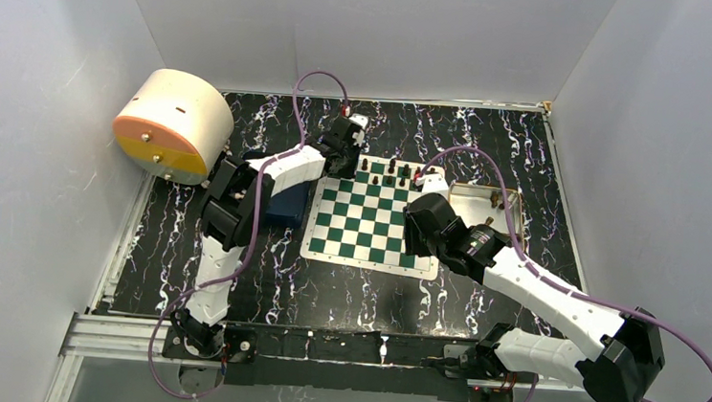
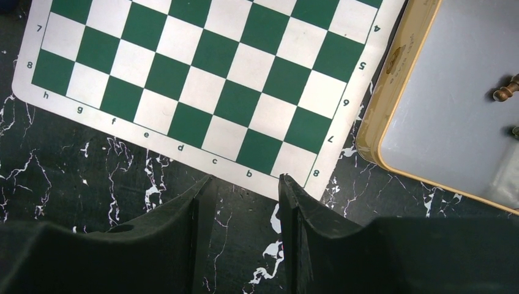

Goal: Set up the chess pieces on the board
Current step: Place the chess piece on the chessboard.

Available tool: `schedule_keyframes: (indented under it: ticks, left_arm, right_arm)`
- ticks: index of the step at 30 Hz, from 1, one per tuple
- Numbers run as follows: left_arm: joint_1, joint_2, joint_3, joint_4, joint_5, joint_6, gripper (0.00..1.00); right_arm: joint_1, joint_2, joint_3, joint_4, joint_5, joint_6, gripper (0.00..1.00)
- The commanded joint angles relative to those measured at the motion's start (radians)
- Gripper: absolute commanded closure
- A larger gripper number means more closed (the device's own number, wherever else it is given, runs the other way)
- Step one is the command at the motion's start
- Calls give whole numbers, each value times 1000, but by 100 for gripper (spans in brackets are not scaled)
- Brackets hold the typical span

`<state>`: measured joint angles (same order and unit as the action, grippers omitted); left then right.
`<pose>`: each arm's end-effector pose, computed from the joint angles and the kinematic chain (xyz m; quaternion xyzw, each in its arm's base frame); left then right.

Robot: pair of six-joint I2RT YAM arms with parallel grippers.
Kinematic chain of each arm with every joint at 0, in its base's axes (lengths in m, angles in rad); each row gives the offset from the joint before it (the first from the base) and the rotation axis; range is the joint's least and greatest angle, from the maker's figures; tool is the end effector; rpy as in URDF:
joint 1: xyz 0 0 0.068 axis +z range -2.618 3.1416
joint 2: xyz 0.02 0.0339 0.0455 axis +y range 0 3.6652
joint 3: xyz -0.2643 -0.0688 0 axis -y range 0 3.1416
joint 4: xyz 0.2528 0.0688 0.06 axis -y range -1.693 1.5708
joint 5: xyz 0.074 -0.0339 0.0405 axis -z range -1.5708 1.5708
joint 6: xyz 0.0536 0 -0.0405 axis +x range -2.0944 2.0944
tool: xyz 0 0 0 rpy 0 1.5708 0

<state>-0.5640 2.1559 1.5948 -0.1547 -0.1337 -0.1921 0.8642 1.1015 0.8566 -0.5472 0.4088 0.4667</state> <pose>0.4330 -0.2654 0.1667 0.1406 0.8974 -0.0962 0.4069 0.1764 0.1739 0.2585 -0.1033 0.9033 0.0818 0.4083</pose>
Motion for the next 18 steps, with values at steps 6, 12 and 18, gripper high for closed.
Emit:
schedule_keyframes:
  ticks: [6,12,18]
  left_arm:
    - [4,5,26,8,-2,14,87]
    - [4,-20,40,-7,7,13,74]
    - [5,-84,69,-40,12,14,60]
  right_arm:
    - [-3,-13,43,10,35,-12,49]
    - [-2,-9,42,13,31,-11,48]
    - [-3,2,48,23,15,-1,48]
